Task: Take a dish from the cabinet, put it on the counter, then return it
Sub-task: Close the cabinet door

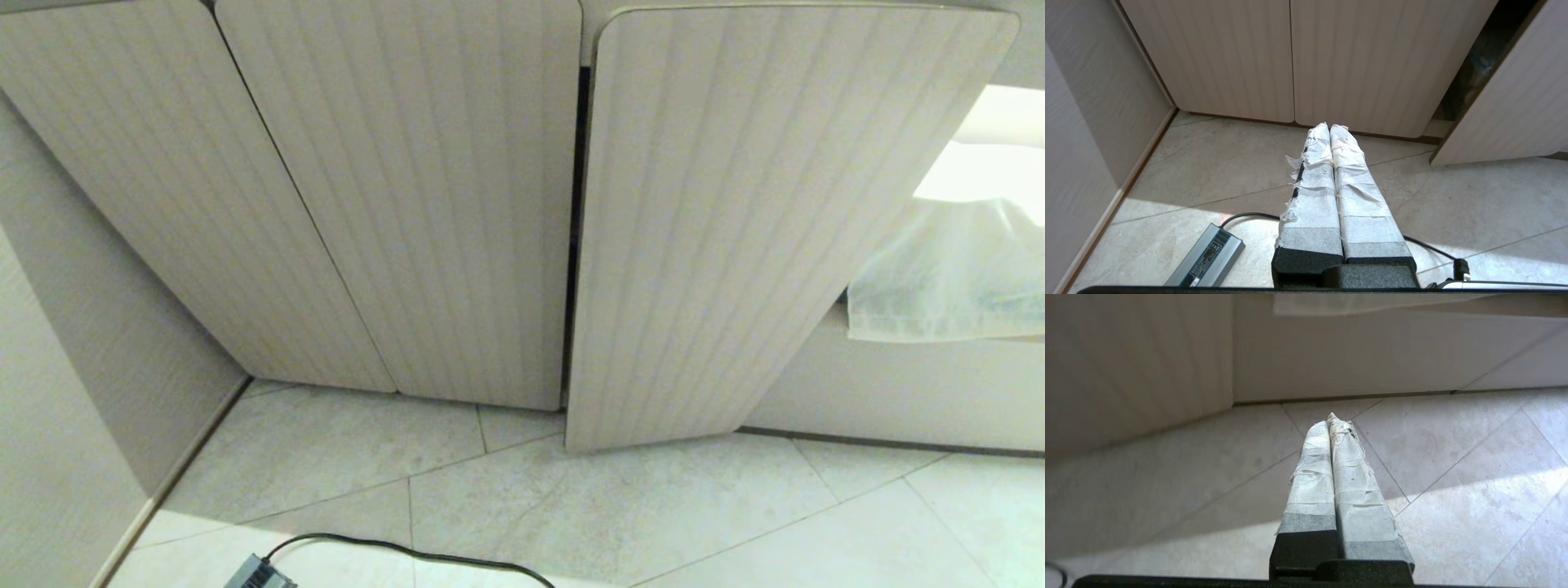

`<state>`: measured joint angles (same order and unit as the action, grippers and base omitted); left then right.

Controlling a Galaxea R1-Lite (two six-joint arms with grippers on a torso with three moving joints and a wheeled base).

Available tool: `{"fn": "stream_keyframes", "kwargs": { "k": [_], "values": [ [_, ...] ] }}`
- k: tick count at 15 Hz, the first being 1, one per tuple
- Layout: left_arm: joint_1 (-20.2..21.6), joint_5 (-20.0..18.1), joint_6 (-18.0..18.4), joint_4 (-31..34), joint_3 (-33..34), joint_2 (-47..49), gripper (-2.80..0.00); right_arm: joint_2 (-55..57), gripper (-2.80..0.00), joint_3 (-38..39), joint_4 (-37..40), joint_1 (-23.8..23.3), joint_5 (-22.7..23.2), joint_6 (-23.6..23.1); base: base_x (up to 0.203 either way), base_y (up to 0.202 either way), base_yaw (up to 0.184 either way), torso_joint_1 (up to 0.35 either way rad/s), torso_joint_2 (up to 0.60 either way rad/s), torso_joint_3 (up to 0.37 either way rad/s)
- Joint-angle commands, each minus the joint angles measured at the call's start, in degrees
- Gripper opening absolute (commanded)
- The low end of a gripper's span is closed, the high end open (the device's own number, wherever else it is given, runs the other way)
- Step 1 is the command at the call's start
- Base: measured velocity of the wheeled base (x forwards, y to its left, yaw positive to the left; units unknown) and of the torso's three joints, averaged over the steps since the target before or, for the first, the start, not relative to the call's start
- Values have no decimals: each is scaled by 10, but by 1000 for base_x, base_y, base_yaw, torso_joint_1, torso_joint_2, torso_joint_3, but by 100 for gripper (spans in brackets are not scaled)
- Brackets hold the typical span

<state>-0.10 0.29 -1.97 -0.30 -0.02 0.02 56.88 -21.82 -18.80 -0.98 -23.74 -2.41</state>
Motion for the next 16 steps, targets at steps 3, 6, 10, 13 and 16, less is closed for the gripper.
{"fn": "stream_keyframes", "kwargs": {
  "k": [3,6,10,13,16],
  "values": [
    [0,1,0,-1,0,0,-280,-111,-280,93,-4,42,14,-24,0,0,0,0,0,0],
    [0,1,0,-1,0,0,-280,-159,-280,127,-3,62,31,-28,0,0,0,0,0,0],
    [0,1,0,-1,0,0,-280,-231,-280,208,-15,88,33,-36,0,0,0,0,0,0],
    [0,1,0,-1,0,0,-280,-283,-280,218,4,89,69,-56,0,0,0,0,0,0],
    [0,1,0,-1,0,0,-280,-341,-280,218,82,67,108,-65,0,0,0,0,0,0]
  ]
}}
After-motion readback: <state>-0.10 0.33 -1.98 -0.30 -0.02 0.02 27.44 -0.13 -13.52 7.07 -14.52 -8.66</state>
